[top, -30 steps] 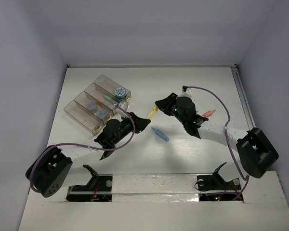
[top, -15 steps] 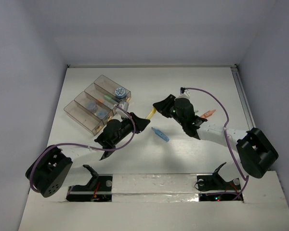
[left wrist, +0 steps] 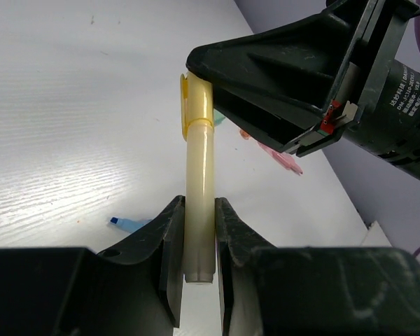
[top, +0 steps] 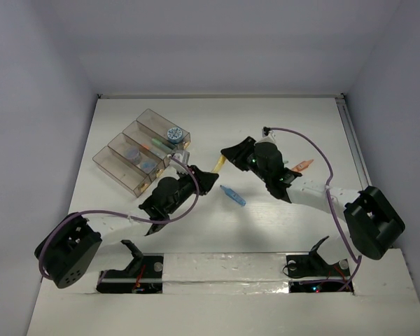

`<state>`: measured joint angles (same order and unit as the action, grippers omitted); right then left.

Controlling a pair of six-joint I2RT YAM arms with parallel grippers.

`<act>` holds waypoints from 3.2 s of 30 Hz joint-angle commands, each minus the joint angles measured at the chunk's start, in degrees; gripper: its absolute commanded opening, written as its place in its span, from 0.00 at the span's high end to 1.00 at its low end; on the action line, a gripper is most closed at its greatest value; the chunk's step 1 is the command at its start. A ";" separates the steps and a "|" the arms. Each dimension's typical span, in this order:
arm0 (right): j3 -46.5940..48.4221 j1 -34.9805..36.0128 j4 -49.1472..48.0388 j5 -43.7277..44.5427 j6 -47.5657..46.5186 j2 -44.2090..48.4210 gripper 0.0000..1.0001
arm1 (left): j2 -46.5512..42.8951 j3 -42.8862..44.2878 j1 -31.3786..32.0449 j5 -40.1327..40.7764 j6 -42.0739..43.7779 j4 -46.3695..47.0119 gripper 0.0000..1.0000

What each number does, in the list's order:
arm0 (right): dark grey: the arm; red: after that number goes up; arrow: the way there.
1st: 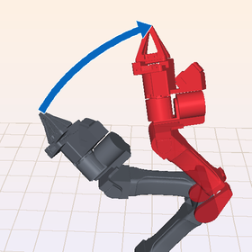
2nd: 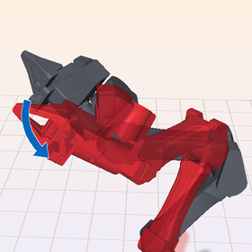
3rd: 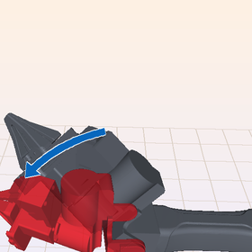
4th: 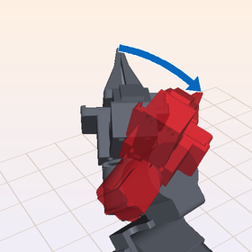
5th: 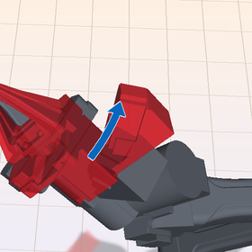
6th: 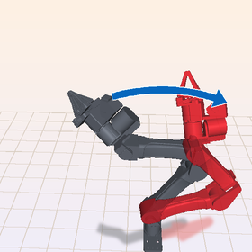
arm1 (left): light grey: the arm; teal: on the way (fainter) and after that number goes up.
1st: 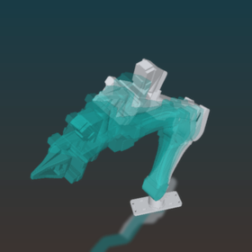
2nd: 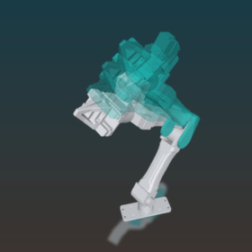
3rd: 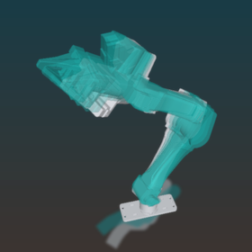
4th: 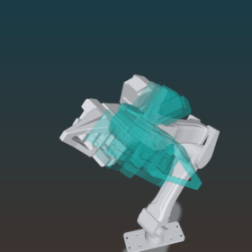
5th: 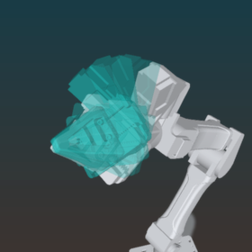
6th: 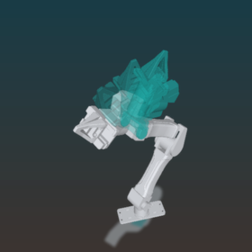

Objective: Sort the stationery into containers
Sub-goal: Close the pen in the storage box, then place the pen in the storage box.

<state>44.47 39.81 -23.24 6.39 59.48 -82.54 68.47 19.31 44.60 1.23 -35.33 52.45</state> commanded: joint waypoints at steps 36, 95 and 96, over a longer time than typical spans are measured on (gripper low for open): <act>-3.60 14.76 6.11 0.02 -4.38 5.55 1.00 | -3.87 11.10 4.53 14.50 10.19 -1.73 1.00; -10.36 19.25 27.89 18.30 -9.30 30.40 0.51 | 6.23 28.76 -25.34 9.22 -3.33 -30.20 1.00; -10.80 19.25 28.16 18.30 -9.65 31.38 0.50 | 6.94 29.11 -27.18 8.79 -3.95 -31.08 1.00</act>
<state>34.50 59.29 0.64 21.65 52.12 -54.50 74.54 45.10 19.84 11.86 -35.51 26.37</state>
